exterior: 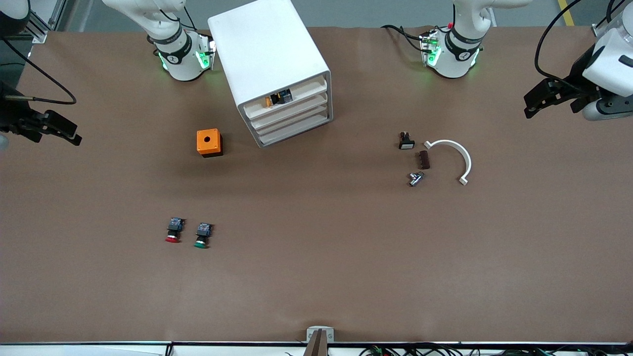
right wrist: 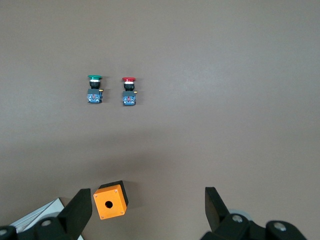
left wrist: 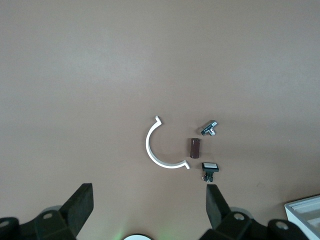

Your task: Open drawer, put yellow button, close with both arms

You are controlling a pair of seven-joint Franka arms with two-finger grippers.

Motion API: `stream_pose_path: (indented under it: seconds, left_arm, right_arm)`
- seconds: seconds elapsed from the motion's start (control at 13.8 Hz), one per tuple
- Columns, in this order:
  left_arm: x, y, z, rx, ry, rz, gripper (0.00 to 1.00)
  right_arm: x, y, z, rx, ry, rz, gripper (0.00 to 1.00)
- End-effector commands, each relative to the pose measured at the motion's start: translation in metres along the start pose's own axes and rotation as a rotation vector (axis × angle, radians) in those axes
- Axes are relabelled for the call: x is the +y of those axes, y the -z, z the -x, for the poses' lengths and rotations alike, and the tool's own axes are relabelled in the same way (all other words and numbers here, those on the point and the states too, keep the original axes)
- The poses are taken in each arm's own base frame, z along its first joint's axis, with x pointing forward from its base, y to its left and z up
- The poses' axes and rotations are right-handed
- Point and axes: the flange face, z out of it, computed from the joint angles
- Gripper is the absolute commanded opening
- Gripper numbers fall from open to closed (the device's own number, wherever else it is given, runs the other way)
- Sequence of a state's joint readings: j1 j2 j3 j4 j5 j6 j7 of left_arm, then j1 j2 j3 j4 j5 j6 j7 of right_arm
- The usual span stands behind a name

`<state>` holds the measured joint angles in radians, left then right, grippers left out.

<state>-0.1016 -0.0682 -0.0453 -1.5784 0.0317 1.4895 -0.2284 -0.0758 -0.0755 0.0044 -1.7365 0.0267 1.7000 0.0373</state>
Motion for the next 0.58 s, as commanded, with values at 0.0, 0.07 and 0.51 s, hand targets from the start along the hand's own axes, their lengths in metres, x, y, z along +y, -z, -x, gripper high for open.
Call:
stream_pose_path:
  seconds: [0.0, 0.07, 0.51]
  left_arm:
    - [-0.0027, -0.0008, 0.0096, -0.029, -0.014, 0.013, 0.99]
    - [-0.0035, -0.0009, 0.0095, -0.029, -0.014, 0.013, 0.99]
    - [-0.0062, -0.0017, 0.0013, -0.023, -0.006, 0.008, 0.99]
  right_arm:
    - [0.003, 0.0077, 0.0043, 0.009, 0.007, 0.004, 1.0]
    - [0.0022, 0.0076, 0.0045, 0.007, 0.008, 0.004, 1.0]
    - [0.0015, 0.0068, 0.0046, 0.006, 0.01, 0.006, 1.0]
